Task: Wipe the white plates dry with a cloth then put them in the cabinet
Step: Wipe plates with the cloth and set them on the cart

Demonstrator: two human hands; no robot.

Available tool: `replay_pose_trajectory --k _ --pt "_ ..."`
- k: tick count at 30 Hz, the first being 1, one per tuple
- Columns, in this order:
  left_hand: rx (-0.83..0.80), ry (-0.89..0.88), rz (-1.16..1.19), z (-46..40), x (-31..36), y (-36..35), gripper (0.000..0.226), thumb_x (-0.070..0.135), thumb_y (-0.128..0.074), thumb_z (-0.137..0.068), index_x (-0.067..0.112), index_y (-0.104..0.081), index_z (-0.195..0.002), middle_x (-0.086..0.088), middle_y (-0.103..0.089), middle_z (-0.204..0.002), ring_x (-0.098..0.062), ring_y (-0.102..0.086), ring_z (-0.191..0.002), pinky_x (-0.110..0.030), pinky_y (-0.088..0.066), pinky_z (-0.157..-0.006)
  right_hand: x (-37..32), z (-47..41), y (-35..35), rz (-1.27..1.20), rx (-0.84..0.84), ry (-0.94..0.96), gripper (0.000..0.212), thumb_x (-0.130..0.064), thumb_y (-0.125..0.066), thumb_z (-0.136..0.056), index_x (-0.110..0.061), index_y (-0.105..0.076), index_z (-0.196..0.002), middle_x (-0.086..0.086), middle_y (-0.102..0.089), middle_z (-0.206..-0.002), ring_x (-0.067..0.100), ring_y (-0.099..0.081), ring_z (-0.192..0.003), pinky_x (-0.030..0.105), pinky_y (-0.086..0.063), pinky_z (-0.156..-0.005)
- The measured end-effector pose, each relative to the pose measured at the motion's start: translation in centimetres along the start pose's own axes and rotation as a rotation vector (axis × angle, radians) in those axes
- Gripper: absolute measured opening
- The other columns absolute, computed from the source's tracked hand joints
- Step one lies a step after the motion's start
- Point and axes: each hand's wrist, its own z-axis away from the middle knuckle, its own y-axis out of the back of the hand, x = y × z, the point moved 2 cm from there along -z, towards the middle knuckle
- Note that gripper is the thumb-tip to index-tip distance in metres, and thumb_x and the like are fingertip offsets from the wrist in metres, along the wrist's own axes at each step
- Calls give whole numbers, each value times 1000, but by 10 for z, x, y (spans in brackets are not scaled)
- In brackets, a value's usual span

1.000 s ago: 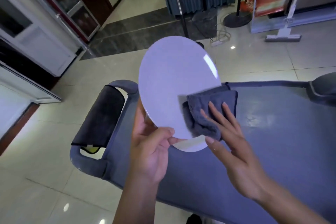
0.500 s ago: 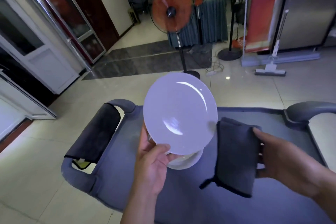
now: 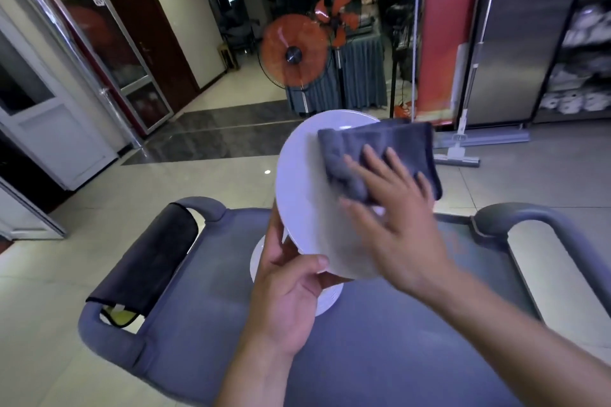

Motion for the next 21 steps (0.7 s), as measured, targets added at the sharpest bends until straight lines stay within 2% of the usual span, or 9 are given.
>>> replay_pose_trajectory --k 3,5,7,12,14,16,19,21 --pt "32 -42 -1 3 11 -2 83 -10 -49 -74 32 -51 -145 -8 -65 -130 -27 -66 -106 -47 -59 -75 -7 28 -28 -54 -150 135 61 -48 -40 -92 -47 -31 -153 -19 -13 -165 3 4 -154 46 4 -123" --pt "81 -52 -8 8 14 2 83 -8 -47 -72 37 -54 -142 -8 -66 -135 -30 -67 -110 -49 -58 -78 -5 48 -39 -69 -311 191 75 -42 -42 -86 -47 -17 -156 -22 -3 -166 2 14 -152 46 8 -124" --pt "133 -34 -1 16 12 6 83 -7 -46 -71 39 -57 -139 -9 -67 -134 -31 -69 -110 -50 -58 -77 5 57 -45 -24 -367 222 87 -32 -49 -81 -44 -9 -158 -21 -1 -166 3 15 -152 45 6 -125" --pt "223 -2 10 25 6 6 79 -15 -35 -84 33 -54 -143 -15 -67 -133 -40 -68 -112 -55 -59 -75 30 58 -46 86 -299 305 85 -23 -64 -84 -43 -22 -156 -13 -33 -159 8 -21 -151 42 -23 -122" --pt "261 11 28 26 5 6 75 -15 -34 -85 30 -57 -141 -18 -67 -130 -41 -68 -110 -61 -58 -78 32 57 -44 189 -236 353 86 -18 -77 -78 -38 -36 -152 -8 -49 -151 15 -42 -142 45 -41 -112" --pt "298 29 18 27 4 5 71 -14 -37 -85 30 -59 -137 -18 -69 -125 -38 -68 -107 -60 -58 -80 33 56 -46 232 -144 375 79 -6 -80 -73 -28 -52 -143 -2 -61 -139 23 -58 -128 49 -53 -99" --pt "322 43 -43 25 4 1 69 -12 -42 -88 34 -61 -135 -12 -72 -115 -29 -71 -100 -55 -61 -78 33 58 -48 224 -26 397 72 9 -73 -66 -17 -63 -133 4 -69 -129 28 -67 -117 49 -58 -88" --pt "341 46 -123 23 6 0 65 -7 -51 -90 40 -61 -135 -10 -73 -116 -27 -73 -103 -51 -61 -81 32 58 -46 189 -10 386 66 9 -71 -67 -16 -68 -128 -1 -71 -125 24 -70 -111 41 -61 -81"
